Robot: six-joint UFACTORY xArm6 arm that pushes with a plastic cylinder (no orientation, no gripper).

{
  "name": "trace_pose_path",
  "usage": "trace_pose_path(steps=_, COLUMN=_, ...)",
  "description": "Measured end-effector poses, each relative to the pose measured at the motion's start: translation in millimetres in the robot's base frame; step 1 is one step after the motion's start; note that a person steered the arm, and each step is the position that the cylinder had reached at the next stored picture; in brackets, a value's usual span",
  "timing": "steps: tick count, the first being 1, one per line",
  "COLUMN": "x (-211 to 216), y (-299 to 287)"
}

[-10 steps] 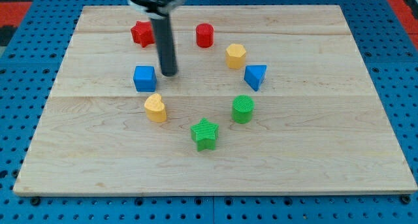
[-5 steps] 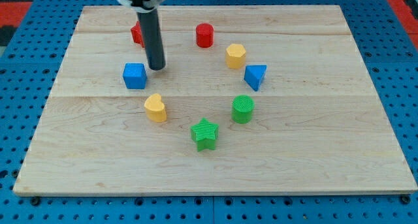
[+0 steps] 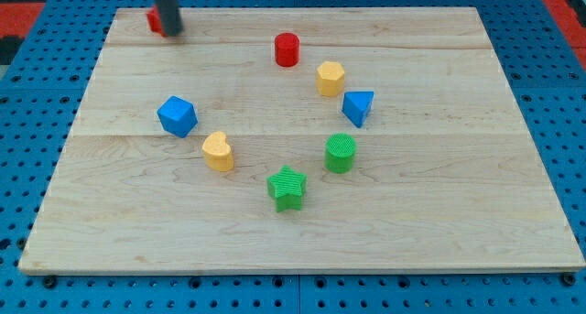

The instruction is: Slide the blue cube vertically above the yellow heart

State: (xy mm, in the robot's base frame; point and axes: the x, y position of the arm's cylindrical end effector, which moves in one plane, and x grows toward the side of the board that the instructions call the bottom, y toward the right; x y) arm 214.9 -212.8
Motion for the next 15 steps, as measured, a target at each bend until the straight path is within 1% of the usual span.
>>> trace_pose_path(steps=1, x=-22.3, y=-10.6)
trace_pose_path(steps=2, x=-8.7, y=1.0)
trace_pose_path(steps=3, x=17.4, y=-21.7)
trace_pose_path(steps=4, x=8.2, y=-91.9)
trace_pose_path(steps=5, x=-22.0, y=-89.7)
trace_pose_path(steps=6, x=-22.0, y=-89.7)
trace_pose_path(steps=7, x=-23.5, y=-68.1)
trace_pose_path(steps=8, x=17.7, y=23.1)
trace_pose_path(steps=9, x=71.6, y=84.5)
trace_pose_path(steps=11, x=75.6, y=99.5)
trace_pose_path(steps=14, x=75.6, y=102.7)
trace_pose_path(steps=15, x=86.2, y=83.2)
